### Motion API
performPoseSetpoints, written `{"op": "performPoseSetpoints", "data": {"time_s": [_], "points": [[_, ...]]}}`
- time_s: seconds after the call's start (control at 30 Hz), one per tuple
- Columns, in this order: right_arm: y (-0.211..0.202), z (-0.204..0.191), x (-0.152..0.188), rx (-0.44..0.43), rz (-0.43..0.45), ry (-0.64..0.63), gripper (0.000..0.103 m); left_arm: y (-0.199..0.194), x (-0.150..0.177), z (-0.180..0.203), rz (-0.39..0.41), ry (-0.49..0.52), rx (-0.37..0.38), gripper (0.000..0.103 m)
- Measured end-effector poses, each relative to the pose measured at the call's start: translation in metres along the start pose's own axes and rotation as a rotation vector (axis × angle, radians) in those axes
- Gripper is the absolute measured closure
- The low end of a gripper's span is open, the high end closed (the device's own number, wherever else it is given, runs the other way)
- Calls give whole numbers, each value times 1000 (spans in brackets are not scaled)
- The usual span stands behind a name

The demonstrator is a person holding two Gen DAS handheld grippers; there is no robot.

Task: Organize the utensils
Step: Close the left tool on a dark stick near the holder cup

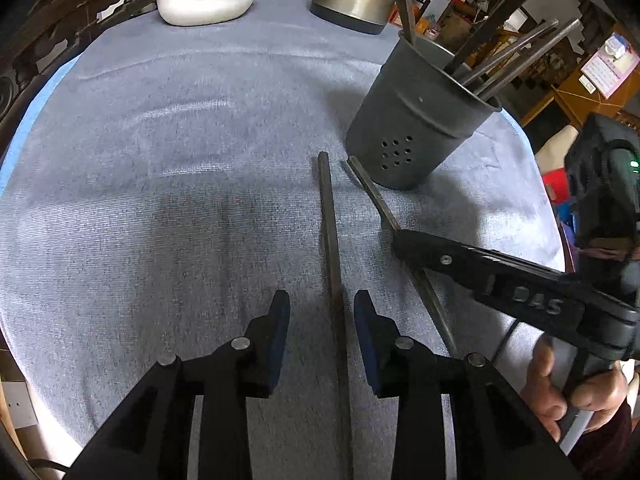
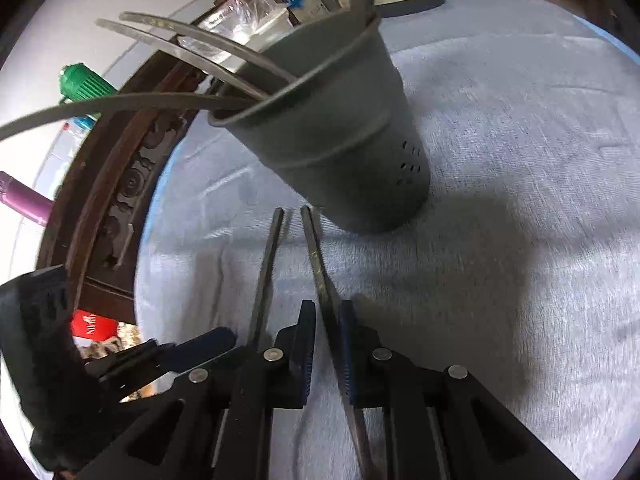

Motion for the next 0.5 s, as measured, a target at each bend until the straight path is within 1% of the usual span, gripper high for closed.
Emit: {"op": "performPoseSetpoints", "data": {"time_s": [0.07, 0.17, 0.23, 0.5], "points": [[2, -2, -2, 8, 15, -15, 88, 2, -3, 1, 0, 7, -12, 69], [3, -3, -2, 33, 31, -44, 92, 1, 0, 1, 1, 15, -21, 69], [2, -3, -1, 48, 39, -58, 92, 0, -1, 1, 0, 17, -28, 69], [-9, 9, 9, 62, 19, -62, 92, 1, 2, 8, -1, 51, -73, 68]]}}
Point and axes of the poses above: each gripper's, at about its wrist camera, not at the fingertips, and y roughly the way its jaws point, z to its right, x to its underside, the point moved 8 cm from there along y, roughly the way its jaws point, and after that the axes turned 6 degrees about y, right-handed, at the moved point
